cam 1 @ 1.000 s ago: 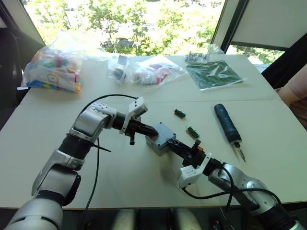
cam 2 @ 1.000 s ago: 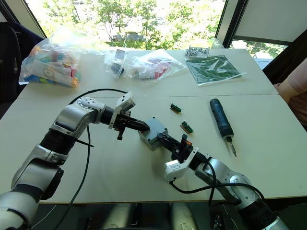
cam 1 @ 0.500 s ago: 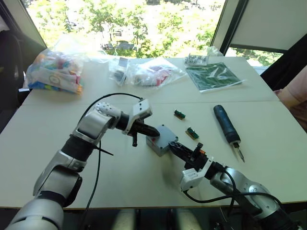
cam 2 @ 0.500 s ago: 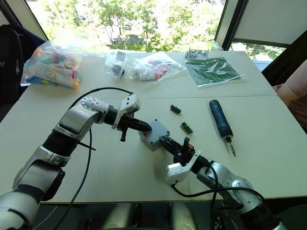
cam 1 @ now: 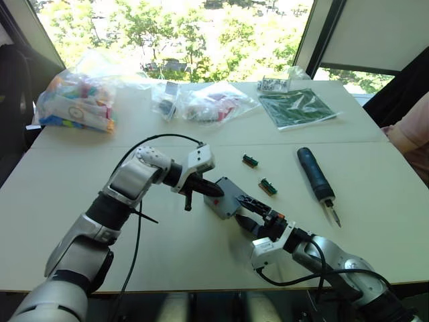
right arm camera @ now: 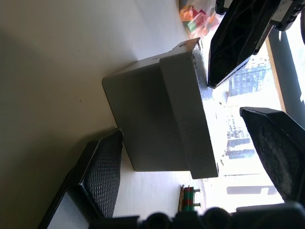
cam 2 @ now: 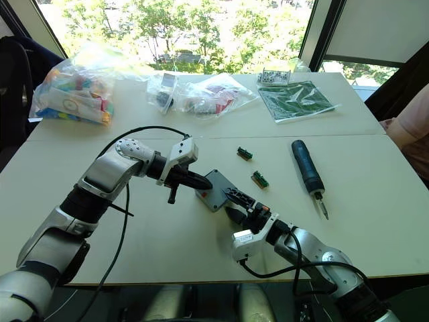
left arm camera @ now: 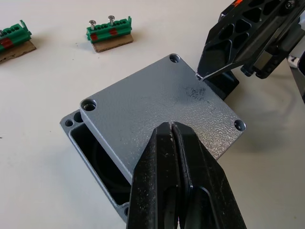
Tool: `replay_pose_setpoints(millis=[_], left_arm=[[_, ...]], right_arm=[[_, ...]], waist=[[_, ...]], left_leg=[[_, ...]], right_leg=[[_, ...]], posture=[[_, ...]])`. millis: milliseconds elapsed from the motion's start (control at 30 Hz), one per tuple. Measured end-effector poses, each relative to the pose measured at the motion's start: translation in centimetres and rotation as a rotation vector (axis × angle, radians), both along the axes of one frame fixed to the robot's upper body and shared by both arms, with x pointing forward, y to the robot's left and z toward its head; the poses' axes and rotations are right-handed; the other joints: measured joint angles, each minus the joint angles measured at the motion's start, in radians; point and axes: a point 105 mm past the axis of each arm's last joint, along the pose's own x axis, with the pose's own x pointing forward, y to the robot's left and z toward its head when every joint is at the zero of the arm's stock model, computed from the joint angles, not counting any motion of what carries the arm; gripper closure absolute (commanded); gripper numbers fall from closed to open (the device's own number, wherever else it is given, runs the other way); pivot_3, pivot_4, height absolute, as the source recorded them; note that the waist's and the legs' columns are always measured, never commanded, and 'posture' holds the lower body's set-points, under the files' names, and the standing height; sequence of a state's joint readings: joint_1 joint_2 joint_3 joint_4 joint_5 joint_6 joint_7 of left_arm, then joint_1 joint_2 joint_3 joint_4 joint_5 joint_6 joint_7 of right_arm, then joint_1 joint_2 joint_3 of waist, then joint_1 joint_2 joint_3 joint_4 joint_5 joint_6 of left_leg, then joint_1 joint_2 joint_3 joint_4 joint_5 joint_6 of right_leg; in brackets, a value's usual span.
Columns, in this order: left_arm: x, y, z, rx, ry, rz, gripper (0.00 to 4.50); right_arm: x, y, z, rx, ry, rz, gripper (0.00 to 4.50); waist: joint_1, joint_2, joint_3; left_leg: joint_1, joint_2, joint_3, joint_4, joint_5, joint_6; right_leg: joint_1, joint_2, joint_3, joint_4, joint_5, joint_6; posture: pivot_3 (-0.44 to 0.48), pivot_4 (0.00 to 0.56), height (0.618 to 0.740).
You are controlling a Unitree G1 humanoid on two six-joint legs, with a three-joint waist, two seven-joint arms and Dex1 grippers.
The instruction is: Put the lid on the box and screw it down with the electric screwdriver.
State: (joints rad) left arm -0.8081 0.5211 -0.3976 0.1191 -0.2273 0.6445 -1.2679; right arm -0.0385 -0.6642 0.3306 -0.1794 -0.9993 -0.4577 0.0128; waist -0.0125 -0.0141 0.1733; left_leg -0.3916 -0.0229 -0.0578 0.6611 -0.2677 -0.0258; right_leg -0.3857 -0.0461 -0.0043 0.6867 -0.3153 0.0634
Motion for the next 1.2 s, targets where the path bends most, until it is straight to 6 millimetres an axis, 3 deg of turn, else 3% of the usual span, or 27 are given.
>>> replay_pose_setpoints(millis=[767,833,900,1067,1200], left_arm=[[1.5,0.4,0.0,0.004,-0.045,0.050,4.50],[1.5,0.4,0.0,0.004,-0.046,0.050,4.50],[1.5,0.4,0.0,0.004,-0.046,0.051,4.50],[1.6,0.4,0.0,0.002,-0.049,0.057,4.50],[1.6,0.4,0.1,0.000,-0.052,0.059,4.50]], right_arm=[[-0.5,0.0,1.6,0.047,-0.070,-0.007,0.30],[-0.6,0.1,1.6,0.049,-0.069,-0.004,0.52],[-0.6,0.1,1.6,0.049,-0.067,-0.005,1.02],[-0.6,0.1,1.5,0.042,-0.059,-0.008,2.62],[-0.5,0.1,1.4,0.041,-0.048,-0.014,2.62]], waist=[[0.001,0.000,0.000],[0.001,0.000,0.000],[0.001,0.000,0.000],[0.001,0.000,0.000],[0.001,0.000,0.000]], left_leg=[[0.000,0.000,0.000,0.000,0.000,0.000],[0.000,0.000,0.000,0.000,0.000,0.000],[0.000,0.000,0.000,0.000,0.000,0.000],[0.000,0.000,0.000,0.000,0.000,0.000],[0.000,0.000,0.000,0.000,0.000,0.000]], right_leg=[[0.000,0.000,0.000,0.000,0.000,0.000],[0.000,0.000,0.000,0.000,0.000,0.000],[0.000,0.000,0.000,0.000,0.000,0.000],[0.000,0.000,0.000,0.000,0.000,0.000],[0.000,0.000,0.000,0.000,0.000,0.000]], posture=[[0.000,0.150,0.740],[0.000,0.150,0.740],[0.000,0.150,0.740],[0.000,0.150,0.740],[0.000,0.150,0.740]])
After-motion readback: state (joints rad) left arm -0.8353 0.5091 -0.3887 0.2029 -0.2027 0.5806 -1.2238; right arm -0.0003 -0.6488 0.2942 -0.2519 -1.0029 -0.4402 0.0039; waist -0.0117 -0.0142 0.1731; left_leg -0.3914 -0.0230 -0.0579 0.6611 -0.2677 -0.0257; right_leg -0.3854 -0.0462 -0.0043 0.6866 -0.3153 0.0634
